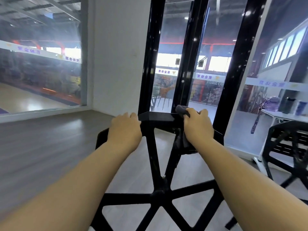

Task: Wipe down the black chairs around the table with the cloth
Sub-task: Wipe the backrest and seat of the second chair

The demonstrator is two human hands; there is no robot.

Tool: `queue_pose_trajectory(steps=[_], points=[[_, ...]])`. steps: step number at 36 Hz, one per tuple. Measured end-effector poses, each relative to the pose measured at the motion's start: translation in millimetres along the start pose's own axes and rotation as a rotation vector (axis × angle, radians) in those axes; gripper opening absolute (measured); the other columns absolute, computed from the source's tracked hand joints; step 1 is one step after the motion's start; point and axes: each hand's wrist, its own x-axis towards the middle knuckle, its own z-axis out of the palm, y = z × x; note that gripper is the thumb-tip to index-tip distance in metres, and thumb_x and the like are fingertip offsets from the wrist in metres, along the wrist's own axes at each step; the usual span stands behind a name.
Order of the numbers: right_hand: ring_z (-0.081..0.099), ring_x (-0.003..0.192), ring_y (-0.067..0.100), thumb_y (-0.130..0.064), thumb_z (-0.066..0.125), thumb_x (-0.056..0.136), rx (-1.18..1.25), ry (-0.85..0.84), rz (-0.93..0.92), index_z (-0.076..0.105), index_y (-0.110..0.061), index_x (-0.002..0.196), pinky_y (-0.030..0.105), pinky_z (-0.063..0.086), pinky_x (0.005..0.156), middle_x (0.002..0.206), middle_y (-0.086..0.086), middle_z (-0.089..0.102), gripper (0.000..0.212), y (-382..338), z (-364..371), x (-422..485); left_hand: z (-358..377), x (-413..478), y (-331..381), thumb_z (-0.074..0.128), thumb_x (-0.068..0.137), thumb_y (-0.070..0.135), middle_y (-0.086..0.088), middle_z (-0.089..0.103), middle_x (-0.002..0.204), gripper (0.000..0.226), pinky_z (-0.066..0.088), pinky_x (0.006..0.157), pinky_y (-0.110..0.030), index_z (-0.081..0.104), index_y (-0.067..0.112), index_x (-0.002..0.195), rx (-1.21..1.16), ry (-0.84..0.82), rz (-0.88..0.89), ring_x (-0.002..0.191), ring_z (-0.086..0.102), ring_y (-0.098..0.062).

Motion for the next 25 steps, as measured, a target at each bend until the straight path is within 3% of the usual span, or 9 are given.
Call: queue_pose_trajectory(steps=[3,6,9,12,15,19,23,25], points=[[0.047,0.100,0.035,-0.026,0.033,0.102,-0.045,0.033,0.178,0.052,-0.017,0.121,0.041,0.046,0.076,0.122,0.016,0.037,0.029,16.5,-2.9,3.1,9.8,-4.4,-1.0,0.027,0.102,0.025,-0.004,0.052,0.101,0.020,0.020,0.068,-0.028,0.044,0.015,0.099,0.023,0.114,0.018,0.077,0.031,-0.017],[0.049,0.104,0.037,-0.027,0.034,0.101,0.035,0.027,0.274,0.053,-0.017,0.123,0.044,0.047,0.085,0.130,0.016,0.032,0.031,7.5,0.0,0.9,14.8,-5.5,3.3,0.025,0.103,0.026,-0.003,0.049,0.105,0.022,0.016,0.071,-0.028,0.044,0.015,0.103,0.013,0.125,-0.018,0.082,0.029,-0.017],[0.053,0.099,0.036,-0.034,0.038,0.099,0.146,-0.050,0.047,0.055,-0.023,0.123,0.040,0.044,0.086,0.127,0.012,0.034,0.031,-23.7,7.0,-4.3,16.4,-6.2,6.4,0.025,0.103,0.026,-0.004,0.048,0.107,0.024,0.011,0.070,-0.029,0.045,0.014,0.110,-0.007,0.131,-0.042,0.088,0.033,-0.019],[0.043,0.086,0.024,-0.034,0.039,0.101,0.151,-0.089,-0.227,0.054,-0.023,0.119,0.032,0.038,0.075,0.125,0.008,0.033,0.026,-53.9,12.6,-13.3,21.6,-7.3,2.0,0.033,0.101,0.023,-0.007,0.051,0.099,0.020,0.005,0.064,-0.029,0.048,0.011,0.102,-0.005,0.176,-0.027,0.084,0.037,-0.023],[0.040,0.082,0.022,-0.033,0.038,0.101,0.093,-0.048,-0.277,0.053,-0.022,0.118,0.032,0.034,0.067,0.117,0.006,0.034,0.025,-46.7,14.0,-13.7,27.6,-6.3,-2.0,0.050,0.095,0.014,-0.013,0.053,0.082,0.012,0.001,0.061,-0.028,0.054,0.005,0.088,-0.023,0.246,0.037,0.070,0.032,-0.024],[0.049,0.077,0.028,-0.032,0.039,0.100,0.067,0.028,-0.044,0.053,-0.021,0.117,0.034,0.042,0.062,0.112,0.006,0.033,0.025,11.6,9.5,-9.1,30.9,-5.2,-2.8,0.050,0.095,0.013,-0.009,0.045,0.077,0.012,0.004,0.063,-0.027,0.051,0.006,0.086,-0.018,0.270,0.046,0.070,0.025,-0.021],[0.040,0.065,0.019,-0.033,0.036,0.101,0.115,0.088,0.296,0.051,-0.016,0.119,0.029,0.031,0.058,0.114,0.004,0.033,0.030,67.3,-1.5,-11.7,34.9,-5.1,-2.1,0.064,0.085,0.006,-0.014,0.049,0.069,0.012,0.012,0.064,-0.031,0.054,0.001,0.079,-0.005,0.326,0.060,0.064,0.026,-0.021],[0.043,0.070,0.025,-0.030,0.034,0.101,0.110,0.088,0.401,0.050,-0.015,0.124,0.029,0.031,0.063,0.120,0.009,0.033,0.031,78.3,-3.6,-12.6,38.4,-4.8,-1.5,0.065,0.084,0.004,-0.015,0.048,0.069,0.012,0.011,0.064,-0.031,0.054,-0.001,0.080,-0.013,0.341,0.052,0.063,0.030,-0.024]])
